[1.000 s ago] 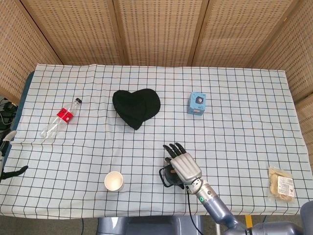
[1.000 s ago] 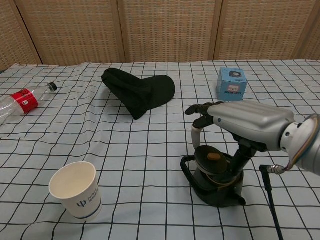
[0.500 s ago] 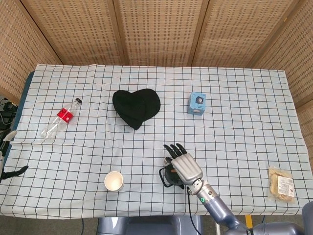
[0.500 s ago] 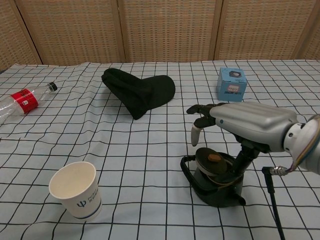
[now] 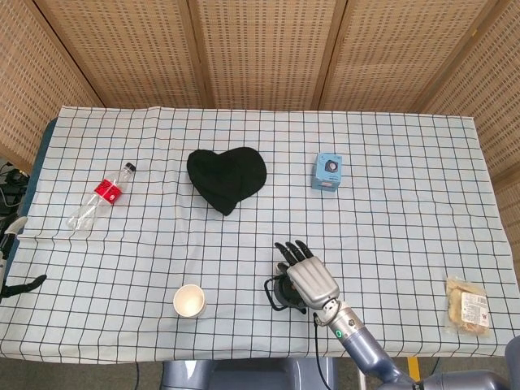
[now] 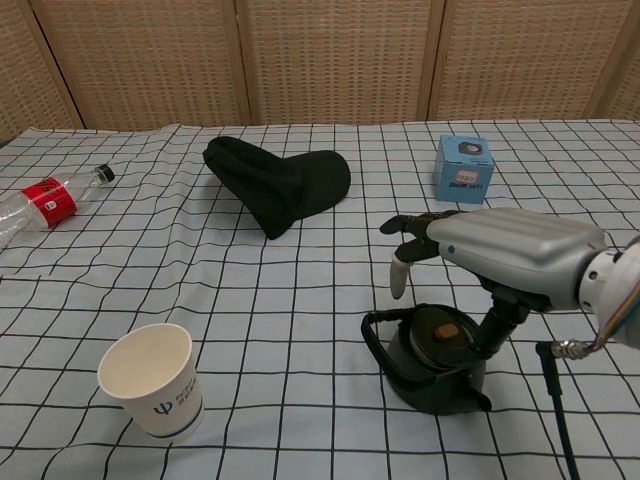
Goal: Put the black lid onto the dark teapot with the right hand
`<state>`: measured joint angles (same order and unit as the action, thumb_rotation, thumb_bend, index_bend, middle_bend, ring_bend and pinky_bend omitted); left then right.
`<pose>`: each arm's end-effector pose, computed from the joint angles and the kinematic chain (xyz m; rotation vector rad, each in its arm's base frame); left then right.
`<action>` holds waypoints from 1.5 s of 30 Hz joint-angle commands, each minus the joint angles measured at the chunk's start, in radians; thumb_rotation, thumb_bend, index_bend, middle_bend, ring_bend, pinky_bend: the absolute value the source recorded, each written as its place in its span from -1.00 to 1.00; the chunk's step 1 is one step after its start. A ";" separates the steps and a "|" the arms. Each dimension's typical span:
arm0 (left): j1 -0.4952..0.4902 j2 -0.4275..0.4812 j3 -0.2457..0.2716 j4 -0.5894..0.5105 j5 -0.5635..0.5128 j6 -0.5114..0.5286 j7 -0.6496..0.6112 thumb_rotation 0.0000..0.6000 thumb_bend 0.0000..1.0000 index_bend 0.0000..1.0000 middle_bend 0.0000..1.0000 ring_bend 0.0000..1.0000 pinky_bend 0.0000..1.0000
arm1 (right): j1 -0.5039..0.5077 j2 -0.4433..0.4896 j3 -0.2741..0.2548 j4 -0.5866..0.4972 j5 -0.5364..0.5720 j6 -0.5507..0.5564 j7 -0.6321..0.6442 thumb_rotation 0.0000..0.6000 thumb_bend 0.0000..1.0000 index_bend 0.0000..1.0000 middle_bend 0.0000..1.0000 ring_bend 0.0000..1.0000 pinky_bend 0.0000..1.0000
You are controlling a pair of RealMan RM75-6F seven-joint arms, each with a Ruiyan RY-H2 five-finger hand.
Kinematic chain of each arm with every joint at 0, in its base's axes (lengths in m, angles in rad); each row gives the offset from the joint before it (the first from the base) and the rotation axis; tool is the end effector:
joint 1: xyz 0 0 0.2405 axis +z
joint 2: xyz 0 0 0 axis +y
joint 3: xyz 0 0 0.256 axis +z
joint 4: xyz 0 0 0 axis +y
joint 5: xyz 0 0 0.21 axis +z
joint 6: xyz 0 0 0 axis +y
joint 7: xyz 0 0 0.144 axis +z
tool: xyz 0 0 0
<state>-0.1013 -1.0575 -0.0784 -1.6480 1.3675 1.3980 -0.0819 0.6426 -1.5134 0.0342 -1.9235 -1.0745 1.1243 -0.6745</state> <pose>-0.3248 0.1908 0.1756 -1.2816 -1.0331 -0.8731 -0.1143 -0.2400 -0.0192 2.0138 -0.9875 0.8815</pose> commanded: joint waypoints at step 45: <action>0.002 0.000 -0.003 -0.007 -0.009 0.003 0.013 1.00 -0.95 -1.00 -1.00 -1.00 -1.00 | -0.014 -0.043 -0.037 -0.005 0.042 0.032 -0.078 1.00 0.97 -0.03 -1.00 -1.00 -1.00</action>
<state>-0.0995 -1.0574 -0.0813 -1.6556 1.3589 1.4004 -0.0679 0.6285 -1.5564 -0.0023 -1.9289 -1.0324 1.1564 -0.7526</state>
